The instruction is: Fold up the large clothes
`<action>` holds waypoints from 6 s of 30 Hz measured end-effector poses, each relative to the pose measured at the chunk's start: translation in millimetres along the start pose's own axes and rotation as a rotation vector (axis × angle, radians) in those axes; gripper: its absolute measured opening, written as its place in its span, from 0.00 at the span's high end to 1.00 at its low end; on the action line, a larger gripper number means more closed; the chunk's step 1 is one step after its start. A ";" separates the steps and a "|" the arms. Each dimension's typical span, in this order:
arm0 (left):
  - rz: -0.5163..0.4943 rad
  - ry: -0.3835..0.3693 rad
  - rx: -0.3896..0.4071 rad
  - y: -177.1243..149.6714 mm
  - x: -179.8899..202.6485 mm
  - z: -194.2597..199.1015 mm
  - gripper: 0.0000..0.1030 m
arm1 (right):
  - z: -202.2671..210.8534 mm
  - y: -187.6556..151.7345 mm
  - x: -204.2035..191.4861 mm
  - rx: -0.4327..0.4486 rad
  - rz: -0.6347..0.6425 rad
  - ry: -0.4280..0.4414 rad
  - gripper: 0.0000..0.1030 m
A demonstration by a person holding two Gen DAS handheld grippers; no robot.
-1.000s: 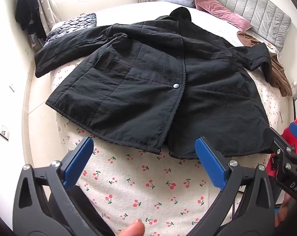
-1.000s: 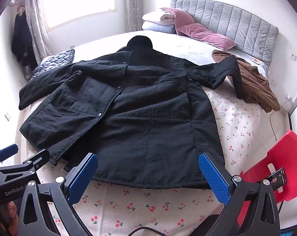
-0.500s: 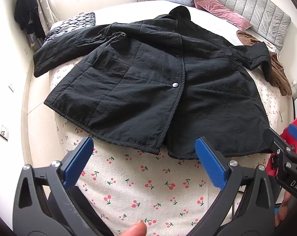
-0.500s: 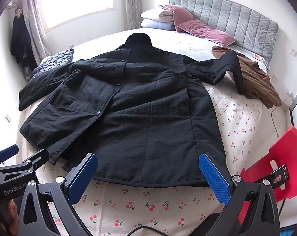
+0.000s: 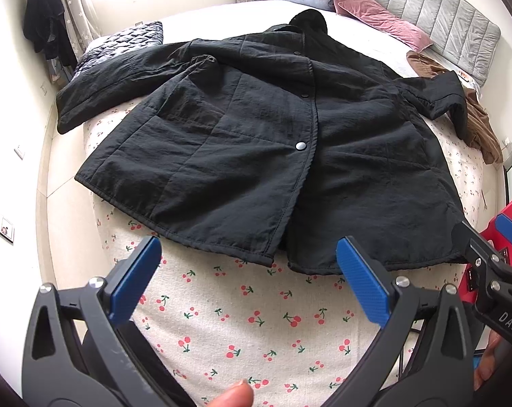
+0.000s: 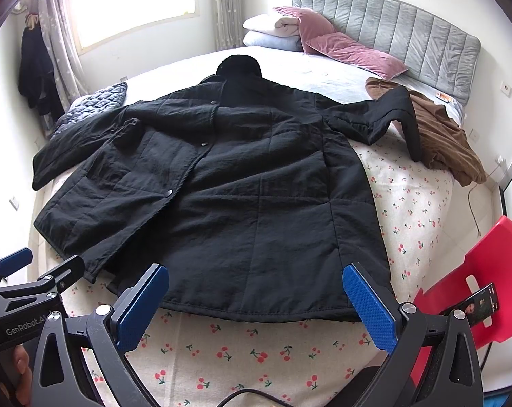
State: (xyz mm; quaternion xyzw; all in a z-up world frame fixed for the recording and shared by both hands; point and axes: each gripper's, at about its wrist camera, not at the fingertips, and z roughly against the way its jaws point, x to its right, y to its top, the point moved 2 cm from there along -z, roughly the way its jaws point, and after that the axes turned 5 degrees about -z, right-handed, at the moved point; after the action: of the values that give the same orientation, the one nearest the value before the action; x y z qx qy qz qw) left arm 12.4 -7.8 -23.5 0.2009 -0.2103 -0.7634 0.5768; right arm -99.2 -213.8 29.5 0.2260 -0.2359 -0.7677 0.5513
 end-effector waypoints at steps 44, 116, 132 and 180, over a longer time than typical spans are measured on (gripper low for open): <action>0.001 0.002 -0.014 0.5 -1.4 -5.6 0.00 | -4.5 -2.3 8.9 -0.018 -0.012 -0.004 0.00; -0.056 -0.199 -0.293 2.7 -133.2 -54.5 0.30 | -60.0 16.6 189.7 -0.329 -0.213 0.065 0.39; -0.181 -0.299 -0.096 246.5 -22.8 -103.1 0.21 | -53.2 211.1 96.5 -0.234 -0.058 0.208 0.26; 0.265 -0.360 0.113 443.6 -31.5 -400.4 0.91 | -418.9 399.5 -26.3 0.003 -0.010 0.112 0.90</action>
State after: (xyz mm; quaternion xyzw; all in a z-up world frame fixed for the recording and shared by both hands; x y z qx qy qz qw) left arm 593.5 -122.4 -109.0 0.0638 -0.3768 -0.6914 0.6131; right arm 458.3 -348.2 -53.4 0.2705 -0.2049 -0.7561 0.5595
